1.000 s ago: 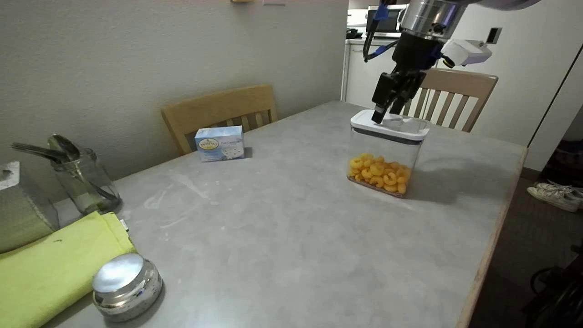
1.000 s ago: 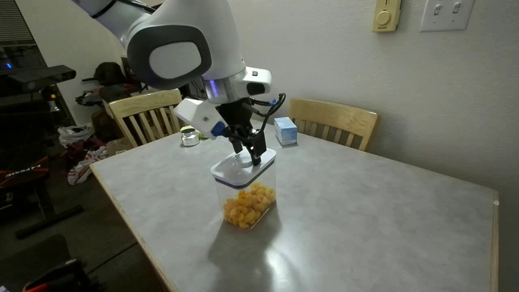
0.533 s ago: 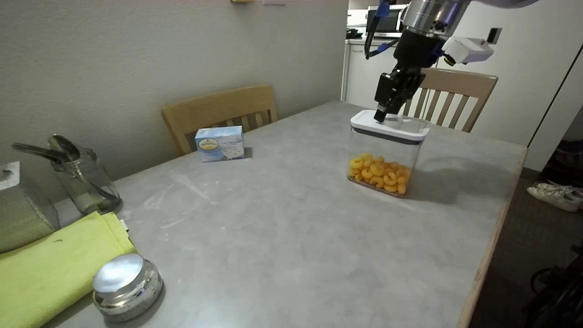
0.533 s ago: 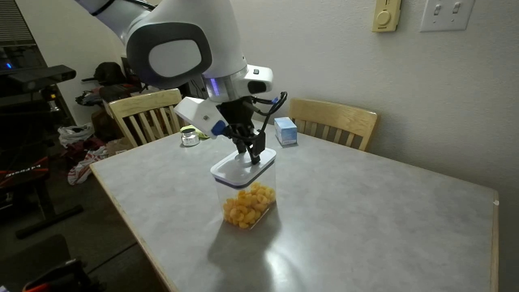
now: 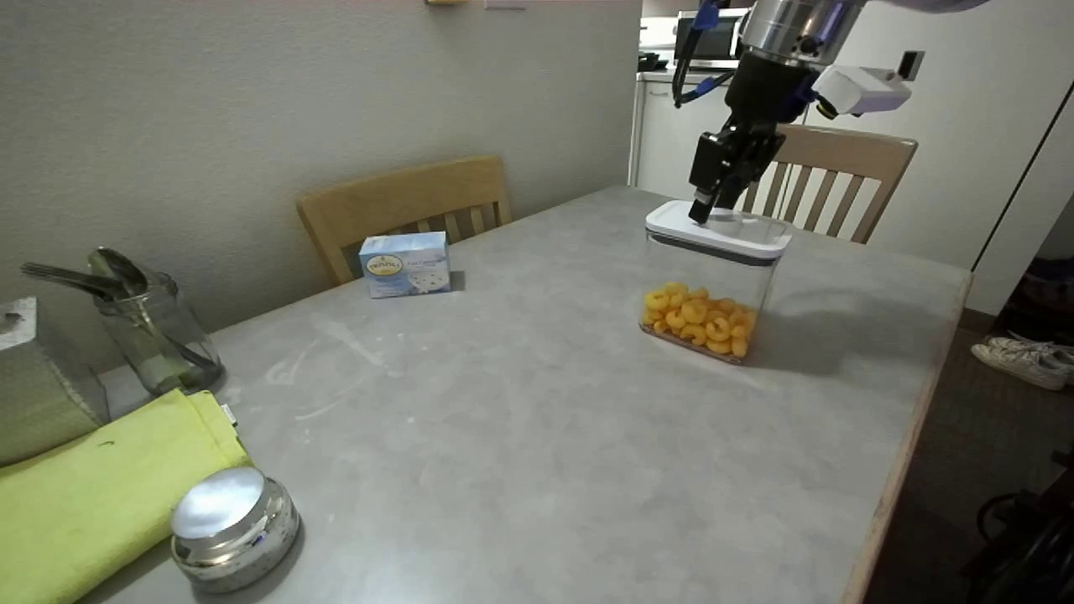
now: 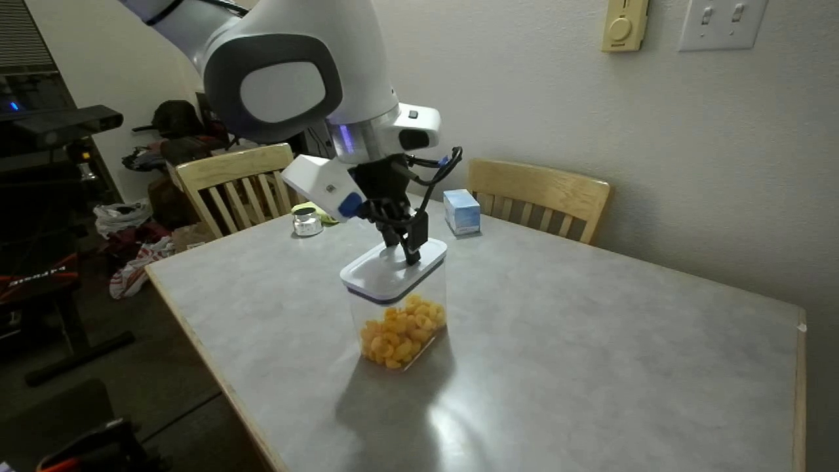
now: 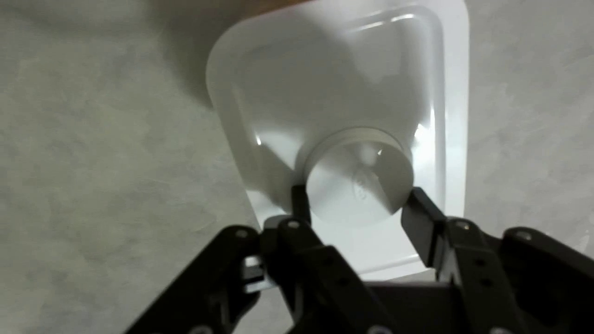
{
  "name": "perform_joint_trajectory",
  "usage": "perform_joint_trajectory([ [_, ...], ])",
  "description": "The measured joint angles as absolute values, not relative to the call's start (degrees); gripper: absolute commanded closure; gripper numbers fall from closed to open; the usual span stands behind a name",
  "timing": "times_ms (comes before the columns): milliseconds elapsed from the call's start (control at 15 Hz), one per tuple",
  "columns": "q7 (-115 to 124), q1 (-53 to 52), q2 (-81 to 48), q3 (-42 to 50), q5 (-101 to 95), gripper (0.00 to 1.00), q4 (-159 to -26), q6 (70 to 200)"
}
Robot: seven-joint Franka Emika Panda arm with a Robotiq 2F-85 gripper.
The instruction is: Remove the white lid from the container and put it on the table
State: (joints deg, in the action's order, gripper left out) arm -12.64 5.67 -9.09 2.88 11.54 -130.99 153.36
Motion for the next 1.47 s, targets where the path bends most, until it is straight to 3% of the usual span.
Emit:
perform_joint_trajectory([
  [1467,-0.39,-2.27,0.74,-1.77,9.27,0.72,-132.52,152.46],
])
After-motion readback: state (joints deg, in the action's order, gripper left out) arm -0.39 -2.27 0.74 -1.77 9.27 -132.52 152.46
